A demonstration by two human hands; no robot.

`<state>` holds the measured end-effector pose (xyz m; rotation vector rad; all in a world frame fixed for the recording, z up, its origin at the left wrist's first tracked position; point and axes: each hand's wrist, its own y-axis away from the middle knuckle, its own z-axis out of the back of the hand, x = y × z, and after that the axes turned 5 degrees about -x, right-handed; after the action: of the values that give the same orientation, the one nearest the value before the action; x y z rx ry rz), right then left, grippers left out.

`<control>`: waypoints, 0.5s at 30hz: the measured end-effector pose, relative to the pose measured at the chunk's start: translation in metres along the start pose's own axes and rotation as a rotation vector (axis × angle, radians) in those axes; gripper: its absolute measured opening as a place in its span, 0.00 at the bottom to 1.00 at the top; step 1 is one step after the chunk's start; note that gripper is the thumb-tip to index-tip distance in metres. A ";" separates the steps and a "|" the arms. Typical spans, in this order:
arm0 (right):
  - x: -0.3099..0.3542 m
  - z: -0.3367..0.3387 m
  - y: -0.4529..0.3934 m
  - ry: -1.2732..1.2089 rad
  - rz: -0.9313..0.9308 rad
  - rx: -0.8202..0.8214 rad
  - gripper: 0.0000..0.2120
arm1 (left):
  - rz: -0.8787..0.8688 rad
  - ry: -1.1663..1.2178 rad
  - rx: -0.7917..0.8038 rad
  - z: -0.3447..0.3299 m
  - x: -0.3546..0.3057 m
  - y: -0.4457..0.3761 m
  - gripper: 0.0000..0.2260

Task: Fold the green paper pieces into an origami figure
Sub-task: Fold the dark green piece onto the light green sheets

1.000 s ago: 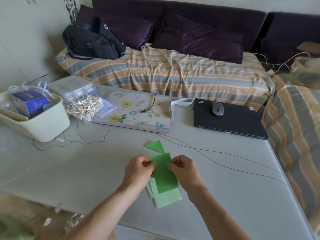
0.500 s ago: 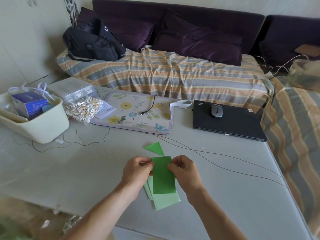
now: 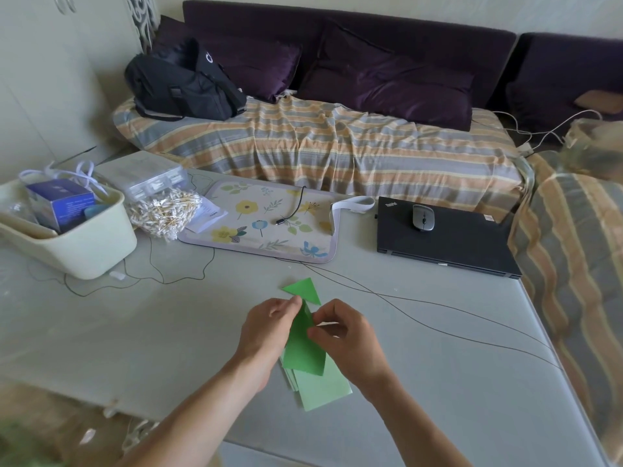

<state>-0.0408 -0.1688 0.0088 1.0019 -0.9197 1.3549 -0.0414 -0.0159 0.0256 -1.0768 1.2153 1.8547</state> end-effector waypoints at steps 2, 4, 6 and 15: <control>0.000 -0.001 0.000 0.012 0.010 -0.006 0.06 | -0.006 -0.002 0.027 0.001 0.000 0.000 0.25; 0.001 -0.001 0.000 0.010 0.017 0.004 0.07 | -0.010 0.011 0.033 0.001 0.000 0.000 0.25; 0.001 -0.001 0.000 0.018 0.027 0.017 0.08 | -0.006 0.030 0.016 0.001 -0.003 0.003 0.21; -0.001 -0.003 -0.001 -0.153 -0.207 0.079 0.13 | -0.090 0.035 -0.017 0.000 -0.003 0.005 0.04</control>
<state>-0.0404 -0.1665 0.0066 1.2400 -0.8538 1.1601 -0.0442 -0.0181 0.0298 -1.1588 1.1534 1.7875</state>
